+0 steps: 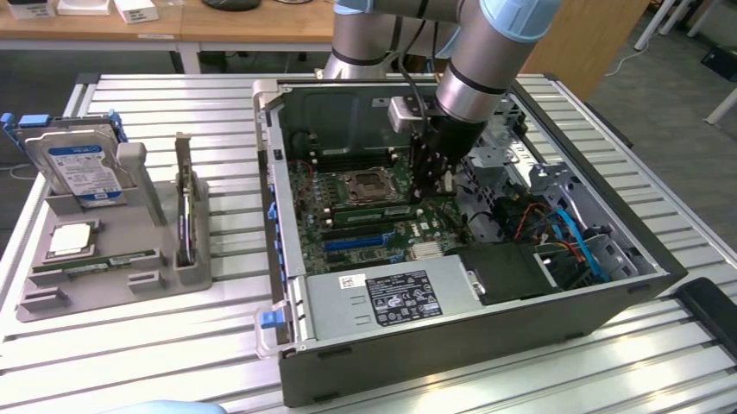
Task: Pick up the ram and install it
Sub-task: 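Press down the ram until it locks into place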
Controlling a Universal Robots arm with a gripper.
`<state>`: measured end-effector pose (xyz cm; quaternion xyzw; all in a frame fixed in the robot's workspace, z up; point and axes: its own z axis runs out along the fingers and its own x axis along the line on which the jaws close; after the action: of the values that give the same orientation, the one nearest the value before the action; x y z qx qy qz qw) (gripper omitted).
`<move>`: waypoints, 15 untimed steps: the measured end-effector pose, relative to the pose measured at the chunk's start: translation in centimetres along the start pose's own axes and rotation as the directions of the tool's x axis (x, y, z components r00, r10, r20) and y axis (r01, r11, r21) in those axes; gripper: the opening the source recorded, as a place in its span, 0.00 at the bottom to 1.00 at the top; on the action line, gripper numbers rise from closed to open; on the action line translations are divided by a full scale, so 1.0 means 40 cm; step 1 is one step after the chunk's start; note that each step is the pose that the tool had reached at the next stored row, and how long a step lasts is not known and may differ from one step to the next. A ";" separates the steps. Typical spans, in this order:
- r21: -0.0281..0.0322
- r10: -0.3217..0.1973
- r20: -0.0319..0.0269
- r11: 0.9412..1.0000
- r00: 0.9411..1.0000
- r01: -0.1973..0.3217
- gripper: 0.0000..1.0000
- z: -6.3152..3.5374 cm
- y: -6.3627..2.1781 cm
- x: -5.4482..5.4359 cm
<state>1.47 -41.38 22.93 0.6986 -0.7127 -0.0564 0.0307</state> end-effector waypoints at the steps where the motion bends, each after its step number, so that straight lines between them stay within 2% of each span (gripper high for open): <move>1: 0.000 0.000 0.000 1.000 1.000 0.000 0.10 0.000 0.000 0.001; 15: 0.000 0.010 0.001 1.000 1.000 -0.010 0.10 0.015 -0.002 0.004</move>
<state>1.47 -41.50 22.31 0.6951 -0.7161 -0.0565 0.0306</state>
